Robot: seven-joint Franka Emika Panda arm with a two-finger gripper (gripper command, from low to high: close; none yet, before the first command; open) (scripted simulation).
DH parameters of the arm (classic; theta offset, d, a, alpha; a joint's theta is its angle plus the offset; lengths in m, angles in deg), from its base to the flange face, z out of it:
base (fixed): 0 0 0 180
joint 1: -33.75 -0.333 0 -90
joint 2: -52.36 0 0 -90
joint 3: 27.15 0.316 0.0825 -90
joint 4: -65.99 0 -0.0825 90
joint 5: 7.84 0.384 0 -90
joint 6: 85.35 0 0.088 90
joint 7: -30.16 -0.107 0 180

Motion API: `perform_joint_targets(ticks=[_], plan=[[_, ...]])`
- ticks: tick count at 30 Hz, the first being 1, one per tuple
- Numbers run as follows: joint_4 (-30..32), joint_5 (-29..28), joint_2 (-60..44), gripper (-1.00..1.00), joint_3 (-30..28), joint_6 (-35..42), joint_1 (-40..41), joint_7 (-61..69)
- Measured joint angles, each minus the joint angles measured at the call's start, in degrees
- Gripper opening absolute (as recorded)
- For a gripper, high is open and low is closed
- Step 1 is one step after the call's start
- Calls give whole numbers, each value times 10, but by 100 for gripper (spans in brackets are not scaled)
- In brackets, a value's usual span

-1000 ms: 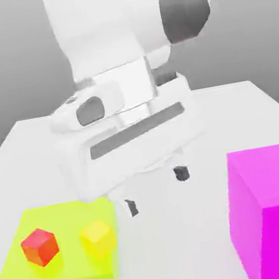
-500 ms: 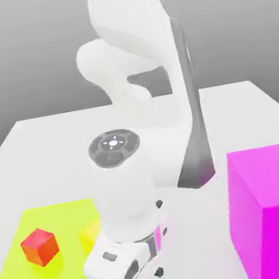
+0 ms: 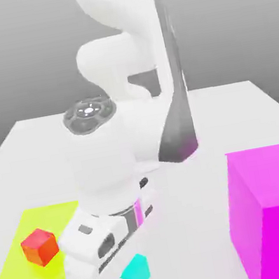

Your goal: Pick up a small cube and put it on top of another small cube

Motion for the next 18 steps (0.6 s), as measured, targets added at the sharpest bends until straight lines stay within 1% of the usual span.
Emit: perform_joint_targets(ticks=[3,5,9,11,14,15,18], plan=[[16,-31,52,-100,-35,33,21,-33],[28,-57,87,-100,-55,53,52,-58],[52,-108,151,-100,-74,84,110,-107],[60,-99,140,-100,-74,66,109,-102],[70,-62,94,-100,-69,16,111,-76],[73,-50,79,100,-65,0,115,-67],[73,-50,79,100,-65,0,115,-67]])
